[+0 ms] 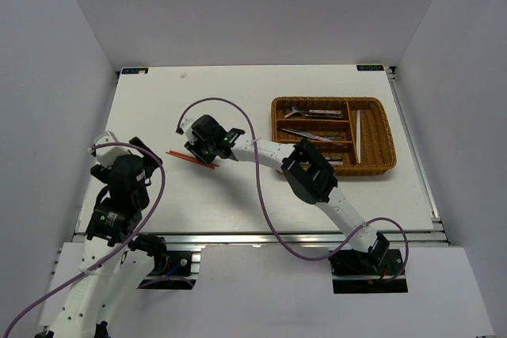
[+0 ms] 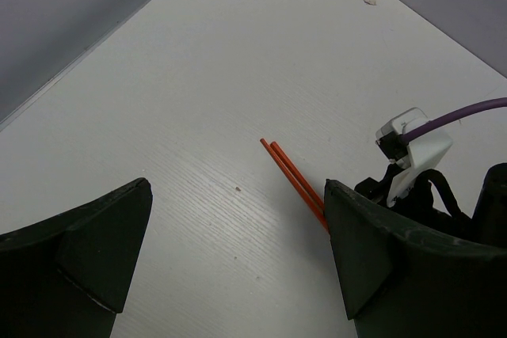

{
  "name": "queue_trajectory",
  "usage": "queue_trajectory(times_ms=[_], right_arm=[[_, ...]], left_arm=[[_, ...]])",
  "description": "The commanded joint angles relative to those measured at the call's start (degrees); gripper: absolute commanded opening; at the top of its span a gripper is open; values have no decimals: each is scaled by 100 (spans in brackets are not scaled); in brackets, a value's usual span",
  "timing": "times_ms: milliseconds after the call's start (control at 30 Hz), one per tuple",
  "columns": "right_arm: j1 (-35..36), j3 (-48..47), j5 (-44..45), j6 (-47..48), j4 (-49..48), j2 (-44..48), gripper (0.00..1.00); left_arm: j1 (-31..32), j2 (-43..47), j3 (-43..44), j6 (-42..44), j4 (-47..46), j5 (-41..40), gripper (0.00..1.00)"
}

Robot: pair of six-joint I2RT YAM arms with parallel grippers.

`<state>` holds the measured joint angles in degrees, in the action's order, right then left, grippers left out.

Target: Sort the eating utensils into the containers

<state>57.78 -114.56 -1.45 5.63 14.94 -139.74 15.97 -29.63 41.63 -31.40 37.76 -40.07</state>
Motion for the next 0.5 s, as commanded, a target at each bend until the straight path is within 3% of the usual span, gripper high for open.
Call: queue_trajectory(times_ms=[0,267,400,467], right_arm=[[32,-251,66,149,0,-106,33],[84,-102,128,342,149,-229,33],[84,-5,128,404,378,-308,0],[76,109,312,404,413,-247,0]], left_arm=[[21,1,91,37,39,0,98],[21,10,83,37,30,8,98],[21,10,91,37,39,8,98],[21,27,82,37,30,8,98]])
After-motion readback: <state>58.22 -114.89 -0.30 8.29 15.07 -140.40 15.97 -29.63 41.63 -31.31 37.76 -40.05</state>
